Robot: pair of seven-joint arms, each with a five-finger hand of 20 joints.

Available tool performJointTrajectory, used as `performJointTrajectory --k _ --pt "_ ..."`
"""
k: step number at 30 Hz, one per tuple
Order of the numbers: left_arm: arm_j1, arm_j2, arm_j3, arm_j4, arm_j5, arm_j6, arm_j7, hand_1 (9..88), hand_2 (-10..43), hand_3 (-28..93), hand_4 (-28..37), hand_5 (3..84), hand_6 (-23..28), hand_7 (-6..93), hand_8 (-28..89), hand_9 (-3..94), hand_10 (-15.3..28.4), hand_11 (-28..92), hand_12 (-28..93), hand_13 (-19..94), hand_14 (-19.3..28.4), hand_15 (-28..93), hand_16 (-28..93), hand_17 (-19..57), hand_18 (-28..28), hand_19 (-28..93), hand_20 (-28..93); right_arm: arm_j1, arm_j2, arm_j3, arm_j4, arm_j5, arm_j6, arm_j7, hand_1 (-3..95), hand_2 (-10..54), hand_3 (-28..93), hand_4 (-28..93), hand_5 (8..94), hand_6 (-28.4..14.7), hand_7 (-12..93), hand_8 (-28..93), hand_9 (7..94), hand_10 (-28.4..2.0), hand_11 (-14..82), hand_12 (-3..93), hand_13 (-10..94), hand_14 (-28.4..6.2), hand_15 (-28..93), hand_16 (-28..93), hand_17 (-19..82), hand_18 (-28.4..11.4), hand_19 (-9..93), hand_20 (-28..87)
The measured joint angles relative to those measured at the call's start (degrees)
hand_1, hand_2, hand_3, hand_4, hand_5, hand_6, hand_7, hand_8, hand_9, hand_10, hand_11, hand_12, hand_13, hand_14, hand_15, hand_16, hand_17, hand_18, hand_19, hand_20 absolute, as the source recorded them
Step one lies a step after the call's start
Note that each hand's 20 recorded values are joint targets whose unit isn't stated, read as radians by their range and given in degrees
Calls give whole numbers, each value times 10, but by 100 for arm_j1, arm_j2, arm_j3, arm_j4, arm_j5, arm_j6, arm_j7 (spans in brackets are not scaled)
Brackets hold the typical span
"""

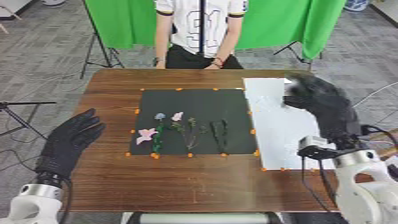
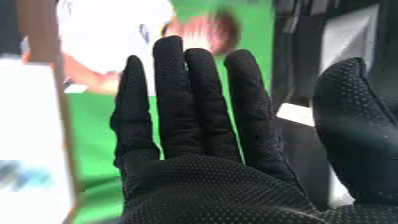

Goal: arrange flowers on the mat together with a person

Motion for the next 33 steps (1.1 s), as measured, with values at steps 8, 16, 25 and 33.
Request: performJointTrajectory --k 8,16,25,33 --pt "-52 -50 151 25 20 -39 4 280 24 724 -199 400 60 180 -91 340 143 272 126 277 164 379 -20 -72 210 487 97 -1365 -86 572 217 363 359 -64 190 32 896 -224 489 -29 233 -126 486 -152 217 245 426 -120 393 228 147 -206 532 310" --pt "-82 -166 214 32 15 -37 16 279 25 724 -200 401 59 179 -90 341 143 272 127 278 164 379 -19 -71 210 487 97 -1208 -276 497 320 88 249 -52 191 33 899 -223 489 -29 239 -128 487 -153 223 245 426 -121 401 225 146 -206 535 311" --pt "-20 -166 218 32 -13 -7 52 278 26 724 -201 401 60 178 -89 341 142 272 127 278 164 379 -19 -71 210 486 97 -758 -374 278 448 -62 139 -17 190 31 903 -223 494 -28 243 -132 490 -150 228 245 431 -121 408 224 146 -205 536 312" --pt "-57 -165 215 41 -19 -14 29 278 26 724 -203 401 60 177 -90 341 143 272 127 277 164 379 -19 -71 210 486 97 -742 -494 261 454 -76 87 -17 192 31 903 -224 493 -27 246 -132 491 -151 229 244 432 -121 411 222 146 -206 537 312"
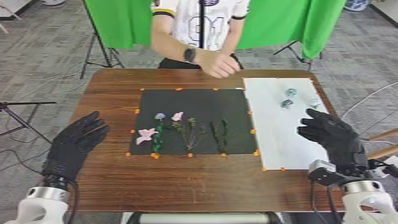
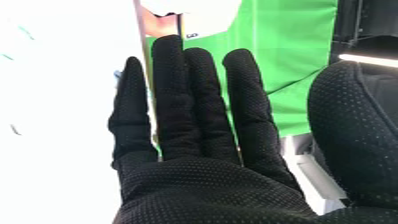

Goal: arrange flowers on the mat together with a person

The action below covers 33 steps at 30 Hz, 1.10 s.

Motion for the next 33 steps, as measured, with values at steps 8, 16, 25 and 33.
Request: performJointTrajectory --k 8,16,25,33 --pt "-39 43 -2 24 3 -47 -77 278 27 724 -202 402 60 179 -90 341 143 273 127 278 164 379 -19 -71 210 487 98 -51 -87 41 16 -72 -150 2 192 31 903 -224 493 -27 246 -133 492 -151 230 244 433 -120 410 220 146 -205 537 312" --pt "-40 100 11 45 5 -75 -131 279 27 724 -202 403 60 179 -90 342 143 272 127 278 163 379 -20 -71 210 487 98 -21 -65 1 31 -121 -107 26 192 32 903 -223 494 -27 245 -133 492 -151 230 244 433 -120 411 220 145 -206 536 311" --pt "-66 107 7 62 0 -74 -160 278 28 724 -203 403 61 178 -90 342 144 274 127 278 163 379 -19 -71 210 487 98 61 31 -99 59 -115 41 38 193 32 903 -224 493 -28 244 -133 492 -150 230 244 432 -120 413 219 145 -206 537 311" --pt "-165 111 51 120 16 -150 -211 278 28 725 -203 402 61 177 -90 340 144 273 127 277 164 380 -19 -71 209 487 97 147 54 -137 73 -191 38 56 192 32 904 -223 493 -27 245 -133 492 -151 230 244 433 -120 411 219 144 -206 536 310"
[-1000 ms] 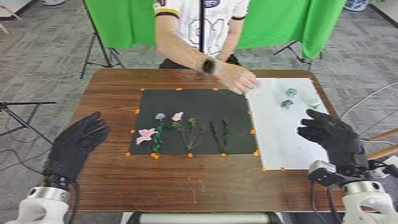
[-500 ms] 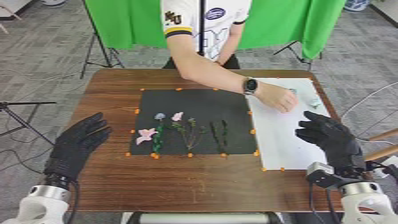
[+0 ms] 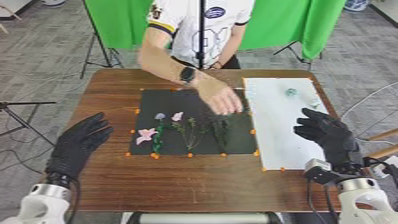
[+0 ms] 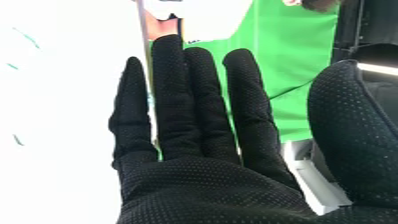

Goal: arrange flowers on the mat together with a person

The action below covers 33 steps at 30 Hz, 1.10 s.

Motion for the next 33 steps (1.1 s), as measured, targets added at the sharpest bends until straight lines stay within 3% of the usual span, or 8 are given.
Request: performJointTrajectory --k 24,26,29,33 --pt "222 -21 -93 -104 -16 79 53 278 28 725 -204 402 60 178 -90 342 144 275 127 278 164 379 -20 -72 209 487 98 -41 -8 89 -6 -132 -35 107 198 26 904 -225 482 -31 238 -132 483 -150 226 245 431 -120 408 221 144 -207 536 309" --pt "257 -22 -104 -111 -16 89 65 278 28 725 -204 402 60 177 -90 341 143 273 126 277 164 379 -20 -72 210 487 98 -40 22 86 -3 -205 -6 100 208 17 892 -233 475 -34 235 -129 476 -150 228 245 436 -119 421 222 162 -203 576 328" --pt "260 -14 -94 -109 -16 88 71 277 27 727 -203 402 61 177 -90 341 143 274 127 277 163 380 -19 -71 209 486 98 -12 279 -46 45 -640 478 68 223 0 879 -242 471 -34 241 -127 476 -147 238 243 451 -114 459 218 193 -198 654 371" --pt "234 5 -116 -114 -16 103 103 278 27 725 -202 403 60 179 -90 341 143 274 127 277 164 380 -19 -71 209 487 98 293 1008 -484 405 -2130 1584 153 247 -14 866 -256 468 -27 273 -141 475 -138 257 242 452 -101 473 206 201 -190 654 379"
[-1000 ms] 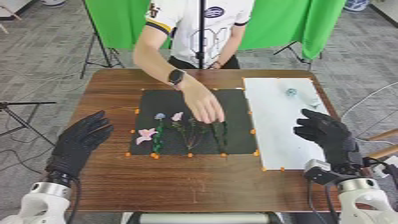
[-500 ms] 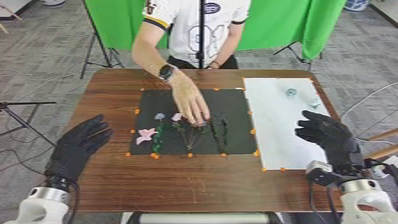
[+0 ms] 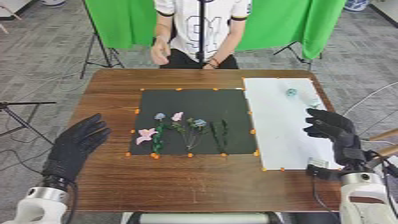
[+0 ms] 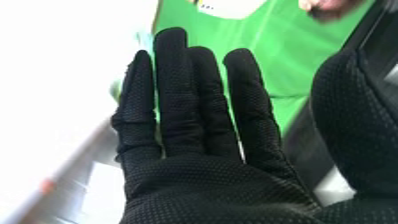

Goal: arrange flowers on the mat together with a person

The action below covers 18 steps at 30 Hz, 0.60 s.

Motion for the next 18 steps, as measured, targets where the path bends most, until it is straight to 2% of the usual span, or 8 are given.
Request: performJointTrajectory --k 3,5,10,12,16,18 --pt "33 5 0 -12 0 7 23 279 27 723 -203 402 60 179 -90 341 143 273 127 277 164 380 -19 -71 209 486 98 401 482 -49 369 -992 -18 132 248 -24 869 -266 451 -19 294 -152 449 -130 252 240 409 -89 439 201 175 -186 600 357" --pt "52 31 18 -12 2 6 29 278 27 723 -202 401 60 180 -90 340 143 273 127 277 164 379 -20 -71 209 486 98 731 824 -164 558 -1411 -54 363 239 -33 871 -272 396 -17 291 -151 387 -124 227 246 331 -86 369 207 133 -183 537 331" --pt "44 119 9 -13 0 29 52 278 27 723 -201 402 60 179 -90 341 143 273 127 277 164 380 -20 -72 209 486 98 1927 1844 -1255 1026 -2577 -123 1501 228 -36 871 -277 303 -23 251 -124 273 -110 130 262 212 -92 194 310 71 -179 464 280" --pt "55 123 -2 -22 -3 44 52 278 27 723 -202 402 60 178 -90 341 144 273 127 277 164 381 -20 -72 209 486 98 2489 2147 -1763 1262 -3245 -511 1773 225 -37 871 -274 287 -26 242 -119 255 -111 103 266 198 -95 150 344 57 -180 463 269" --pt "58 129 -4 -25 -3 51 47 278 27 723 -201 402 60 178 -89 341 143 273 127 277 164 380 -20 -71 209 486 98 3498 2466 -2553 1735 -4412 -1735 1813 220 -43 876 -271 272 -29 238 -118 242 -110 83 267 200 -103 116 359 55 -180 456 256" --pt "44 146 -4 -21 -3 51 43 278 27 723 -201 402 60 178 -90 341 143 273 127 277 164 379 -20 -71 209 486 98 4001 2603 -3123 1994 -4688 -1855 1893 222 -45 875 -270 270 -29 239 -117 249 -111 90 271 220 -107 115 363 58 -181 458 256"
